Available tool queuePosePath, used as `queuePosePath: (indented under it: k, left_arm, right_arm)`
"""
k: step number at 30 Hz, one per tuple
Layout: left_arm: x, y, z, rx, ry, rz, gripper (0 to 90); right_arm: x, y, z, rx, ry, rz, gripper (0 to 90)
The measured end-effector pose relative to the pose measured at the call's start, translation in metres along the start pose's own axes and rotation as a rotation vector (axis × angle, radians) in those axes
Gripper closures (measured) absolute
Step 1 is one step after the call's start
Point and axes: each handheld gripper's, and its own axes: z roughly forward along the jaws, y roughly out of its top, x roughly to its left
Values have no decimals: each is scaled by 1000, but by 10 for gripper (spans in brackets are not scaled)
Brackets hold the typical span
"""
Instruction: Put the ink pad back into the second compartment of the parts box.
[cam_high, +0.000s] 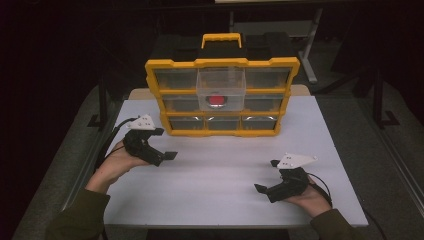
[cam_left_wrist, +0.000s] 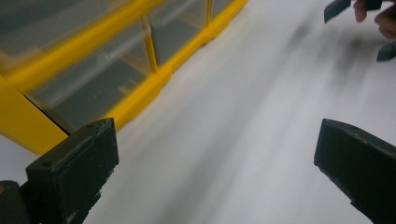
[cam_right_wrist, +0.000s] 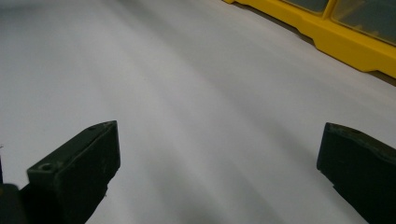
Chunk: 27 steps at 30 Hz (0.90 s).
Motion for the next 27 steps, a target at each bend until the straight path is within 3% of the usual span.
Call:
queuePosePath:
  k: [15,27]
  left_arm:
    - [-17,-41,8,-35,19,4,0]
    - [-26,-73,13,-87,12,-44,0]
  right_arm:
    - [0,0,0,-3,-2,-2,0]
    - [0,0,0,-3,0,-4,0]
